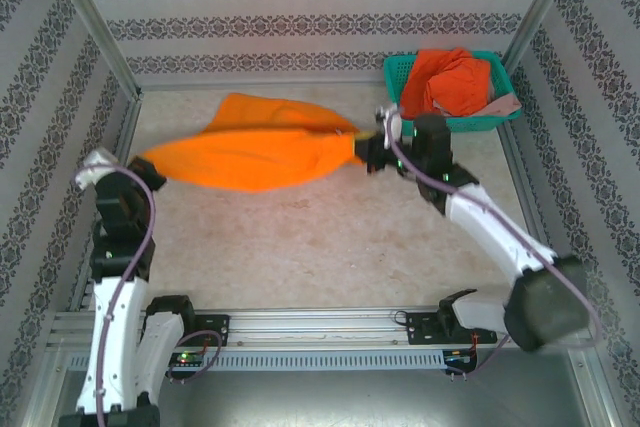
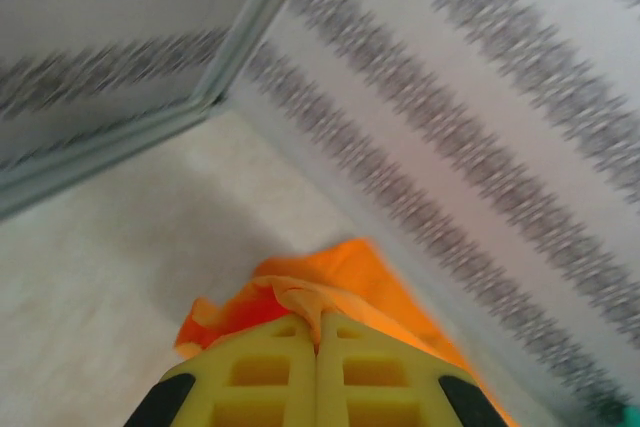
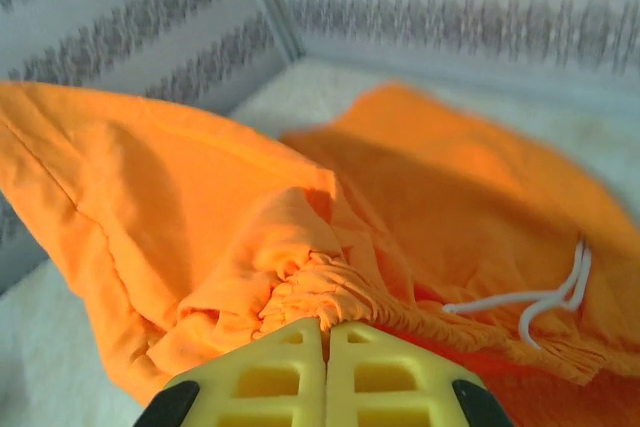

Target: Fold and stack the shorts

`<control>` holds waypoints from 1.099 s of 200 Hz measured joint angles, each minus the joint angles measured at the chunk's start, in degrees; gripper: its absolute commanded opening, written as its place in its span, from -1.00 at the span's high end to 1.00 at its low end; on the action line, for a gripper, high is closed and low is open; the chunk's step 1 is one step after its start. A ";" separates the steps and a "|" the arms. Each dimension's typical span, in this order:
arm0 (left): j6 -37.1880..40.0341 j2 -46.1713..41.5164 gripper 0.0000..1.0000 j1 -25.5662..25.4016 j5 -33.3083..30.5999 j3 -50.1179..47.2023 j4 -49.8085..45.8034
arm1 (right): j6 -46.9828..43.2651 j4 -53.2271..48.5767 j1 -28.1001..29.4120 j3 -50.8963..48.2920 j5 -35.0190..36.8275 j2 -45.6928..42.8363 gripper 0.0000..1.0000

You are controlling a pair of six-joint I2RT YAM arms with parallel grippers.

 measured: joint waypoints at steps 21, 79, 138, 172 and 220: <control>-1.68 -2.45 1.00 -1.86 -2.14 -2.75 -8.07 | 2.05 -1.42 3.17 -13.46 4.55 -10.67 1.00; -1.14 11.91 1.00 -2.86 -2.62 -2.47 -10.67 | 10.21 -8.22 4.26 -15.96 17.88 -11.37 1.00; 3.74 57.20 1.00 -1.92 3.37 45.18 -7.04 | 8.90 -21.38 -2.10 47.21 18.18 33.35 1.00; 3.98 81.40 1.00 -0.11 8.39 90.16 -11.43 | 9.57 -25.03 -3.37 80.35 14.86 49.81 1.00; 6.64 84.76 1.00 1.38 9.40 118.51 -14.36 | 13.42 -25.07 -4.90 114.92 5.11 59.74 1.00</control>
